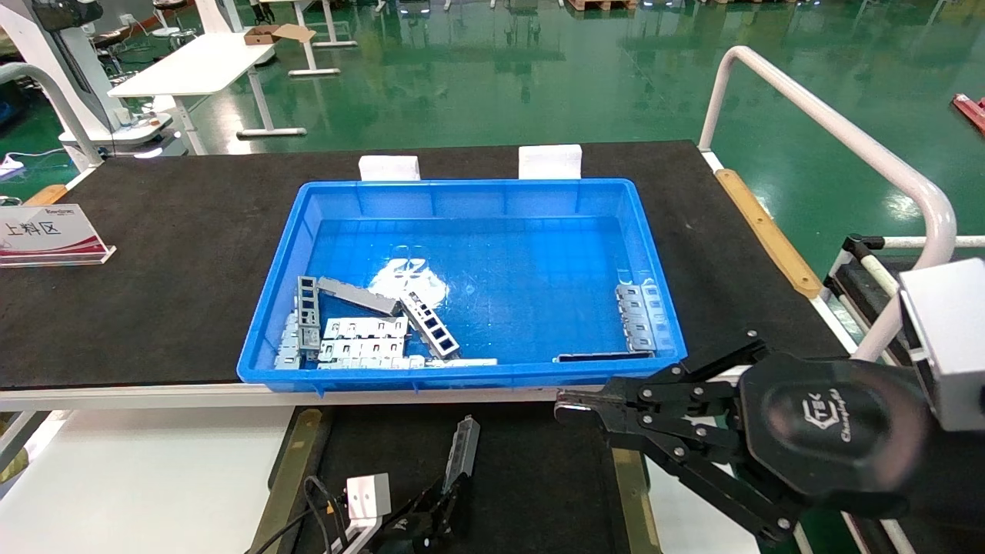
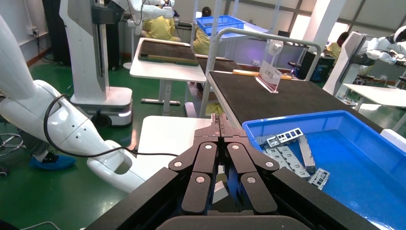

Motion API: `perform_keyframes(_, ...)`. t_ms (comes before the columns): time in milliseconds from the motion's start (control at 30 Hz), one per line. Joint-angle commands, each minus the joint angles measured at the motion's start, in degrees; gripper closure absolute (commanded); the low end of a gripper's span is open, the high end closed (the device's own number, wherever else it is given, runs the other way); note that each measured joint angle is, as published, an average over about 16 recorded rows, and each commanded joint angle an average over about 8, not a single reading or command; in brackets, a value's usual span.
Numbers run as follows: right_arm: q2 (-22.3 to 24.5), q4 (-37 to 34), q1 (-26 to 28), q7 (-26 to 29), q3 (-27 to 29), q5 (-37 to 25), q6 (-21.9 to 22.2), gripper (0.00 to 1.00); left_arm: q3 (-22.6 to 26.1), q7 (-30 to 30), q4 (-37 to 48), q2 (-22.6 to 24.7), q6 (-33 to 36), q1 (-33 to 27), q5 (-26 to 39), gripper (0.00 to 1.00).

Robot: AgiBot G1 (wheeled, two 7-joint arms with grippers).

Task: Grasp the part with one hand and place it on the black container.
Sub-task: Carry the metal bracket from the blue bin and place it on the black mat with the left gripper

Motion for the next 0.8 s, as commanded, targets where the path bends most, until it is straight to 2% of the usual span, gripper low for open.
perform_keyframes(33, 0.00, 0.00, 0.00, 0.00, 0.00, 0.00, 0.00, 1.00, -0.97, 0.86, 0.23, 0.64, -0.15, 0.33, -0.24, 1.00)
perform_keyframes(500, 0.01, 0.00, 0.01, -0.01, -0.03, 0.02, 0.01, 1.00, -0.92, 1.93, -1.02, 1.79, -0.67, 1.36, -1.56, 1.00)
perform_keyframes(567, 0.01, 0.00, 0.01, -0.02, -0.03, 0.02, 0.01, 0.97, -0.81, 1.98, -1.27, 1.82, -0.86, 1.49, -1.82, 1.00)
perform_keyframes(600, 0.01, 0.00, 0.01, -0.02, -0.03, 0.02, 0.01, 0.91, -0.76, 2.02, -1.41, 1.84, -0.96, 1.56, -1.96, 1.00)
perform_keyframes(667, 0.01, 0.00, 0.01, -0.02, -0.04, 0.03, 0.02, 0.67, -0.69, 2.15, -1.68, 1.88, -1.18, 1.71, -2.24, 0.90)
perform_keyframes(800, 0.02, 0.00, 0.01, -0.02, -0.04, 0.03, 0.02, 0.18, -0.63, 2.50, -2.19, 1.93, -1.64, 1.96, -2.80, 0.41)
